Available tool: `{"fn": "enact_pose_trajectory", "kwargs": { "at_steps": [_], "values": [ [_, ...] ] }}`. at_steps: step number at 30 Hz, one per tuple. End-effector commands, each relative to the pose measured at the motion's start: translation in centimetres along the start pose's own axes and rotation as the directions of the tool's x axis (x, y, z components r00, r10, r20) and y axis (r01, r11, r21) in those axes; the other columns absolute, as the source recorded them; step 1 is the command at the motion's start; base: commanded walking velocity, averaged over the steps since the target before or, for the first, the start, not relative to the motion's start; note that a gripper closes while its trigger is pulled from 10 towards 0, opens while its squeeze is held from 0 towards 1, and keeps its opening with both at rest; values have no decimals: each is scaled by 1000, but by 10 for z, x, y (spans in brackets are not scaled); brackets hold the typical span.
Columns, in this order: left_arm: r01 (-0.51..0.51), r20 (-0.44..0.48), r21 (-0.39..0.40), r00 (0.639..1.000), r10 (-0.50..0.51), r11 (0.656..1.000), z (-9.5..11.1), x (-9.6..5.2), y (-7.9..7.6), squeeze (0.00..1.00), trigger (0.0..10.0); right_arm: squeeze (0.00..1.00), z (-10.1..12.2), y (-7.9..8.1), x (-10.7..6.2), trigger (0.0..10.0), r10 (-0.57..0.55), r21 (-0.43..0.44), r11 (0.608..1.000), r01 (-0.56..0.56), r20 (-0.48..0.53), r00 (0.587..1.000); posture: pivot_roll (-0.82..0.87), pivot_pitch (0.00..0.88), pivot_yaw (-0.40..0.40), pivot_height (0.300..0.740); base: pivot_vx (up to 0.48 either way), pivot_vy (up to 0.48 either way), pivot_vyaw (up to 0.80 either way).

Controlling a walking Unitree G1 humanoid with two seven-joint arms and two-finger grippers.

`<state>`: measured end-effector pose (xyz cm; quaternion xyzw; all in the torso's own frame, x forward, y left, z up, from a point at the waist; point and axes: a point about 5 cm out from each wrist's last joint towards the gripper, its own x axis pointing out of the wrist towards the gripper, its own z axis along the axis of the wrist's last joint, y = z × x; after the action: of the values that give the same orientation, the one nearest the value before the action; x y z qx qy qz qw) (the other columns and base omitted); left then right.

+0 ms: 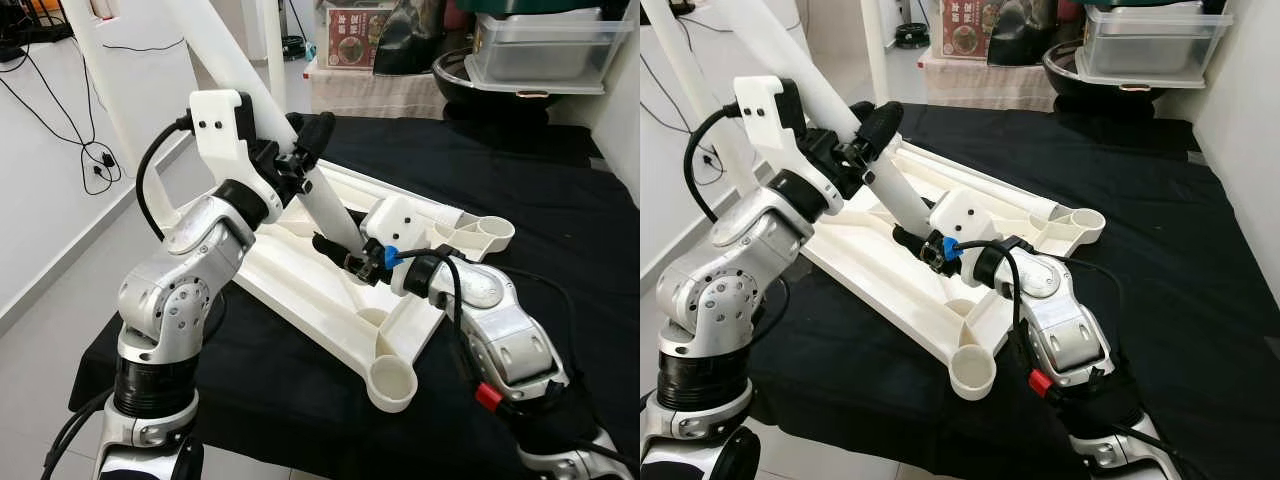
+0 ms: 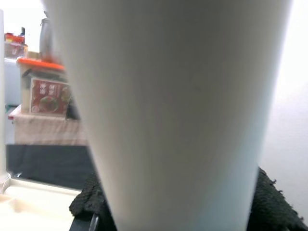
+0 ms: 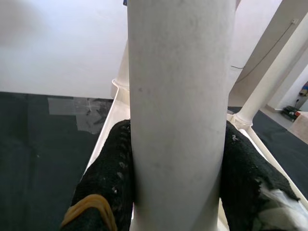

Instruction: Building children table

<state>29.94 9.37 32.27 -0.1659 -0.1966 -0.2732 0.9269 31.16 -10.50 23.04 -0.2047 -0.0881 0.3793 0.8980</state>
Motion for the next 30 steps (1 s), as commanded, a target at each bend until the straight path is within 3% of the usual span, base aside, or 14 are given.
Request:
{"fn": "enact_pose_trajectory", "kwargs": {
  "at_steps": [1,10,11,19,25,26,28,29,30],
  "values": [
    [-7,-12,49,1000,7,999,0,-2,3,0,0,0,-3,0,0,10000,-11,4,1000,11,-8,1000,-73,87,20,740,0,0,0],
    [84,-46,109,996,-80,990,-7,-4,-7,0,0,0,-10,2,14,10000,-78,43,996,81,-72,994,-64,83,30,740,0,0,0],
    [96,-48,112,995,-91,989,-7,-4,-9,0,0,1000,-10,4,18,10000,-85,79,993,91,-78,993,-62,86,34,740,0,0,0],
    [106,-50,113,994,-101,988,-10,-3,-13,0,0,1000,3,6,33,10000,-133,203,970,134,-17,991,-56,84,37,740,0,0,0],
    [105,-54,113,994,-99,988,-12,-3,-13,0,0,1000,9,15,43,10000,-125,198,973,122,5,992,-52,94,36,740,0,0,0],
    [107,-55,113,993,-101,988,-12,-3,-14,0,0,678,10,17,44,10000,-117,201,973,114,4,993,-51,94,36,740,0,0,0],
    [110,-55,114,993,-104,987,-13,-4,-14,0,0,678,11,19,46,10000,-111,207,972,108,-2,994,-51,92,35,740,0,0,0],
    [111,-55,115,993,-105,987,-14,-4,-15,0,0,0,11,19,47,10000,-112,209,972,111,-6,994,-50,94,36,740,0,0,0],
    [111,-55,115,993,-105,987,-14,-4,-15,0,0,0,11,19,47,10000,-112,209,972,111,-6,994,-50,94,36,740,0,0,0]
  ]
}}
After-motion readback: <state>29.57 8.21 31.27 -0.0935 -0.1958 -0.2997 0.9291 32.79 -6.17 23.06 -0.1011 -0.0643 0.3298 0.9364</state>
